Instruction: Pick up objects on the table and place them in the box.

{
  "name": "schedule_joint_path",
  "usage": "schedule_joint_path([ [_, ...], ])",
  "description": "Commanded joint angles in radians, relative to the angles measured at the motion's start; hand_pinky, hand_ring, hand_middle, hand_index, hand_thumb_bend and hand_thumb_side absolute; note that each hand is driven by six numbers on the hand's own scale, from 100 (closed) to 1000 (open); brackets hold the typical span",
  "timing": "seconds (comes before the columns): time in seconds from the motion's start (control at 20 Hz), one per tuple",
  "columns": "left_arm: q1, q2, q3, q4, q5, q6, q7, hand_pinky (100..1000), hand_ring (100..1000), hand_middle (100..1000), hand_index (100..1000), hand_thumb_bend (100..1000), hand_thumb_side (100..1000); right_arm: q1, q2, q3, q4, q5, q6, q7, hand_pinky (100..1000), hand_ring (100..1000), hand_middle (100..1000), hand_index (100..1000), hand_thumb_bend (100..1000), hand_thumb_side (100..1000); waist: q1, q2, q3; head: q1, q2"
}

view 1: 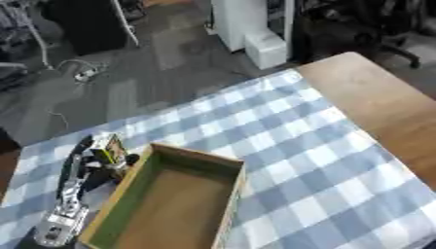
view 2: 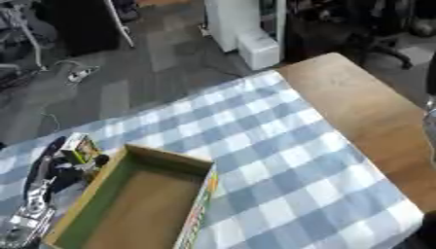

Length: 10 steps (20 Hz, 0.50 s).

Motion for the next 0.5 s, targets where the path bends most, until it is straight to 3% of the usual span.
schedule_joint_path([
  [0.05,-0.028,0.035,0.012,-0.003,-0.006,-0.004,0.0,574,691,875,968,1000,462,-0.02,-0.03,-0.012,-0.013,-0.002,0.003,-0.004,439,382,419,499,100,1000,-0.006,-0.006,0.001,0.012,-0.016],
  [0.5,-0.037,0.036,0.019,0.028,-0.01,-0.006,0.005,573,686,878,966,1000,461,-0.027,-0.029,-0.013,-0.013,-0.004,0.01,-0.009,439,382,419,499,100,1000,-0.005,-0.004,-0.003,0.012,-0.019],
])
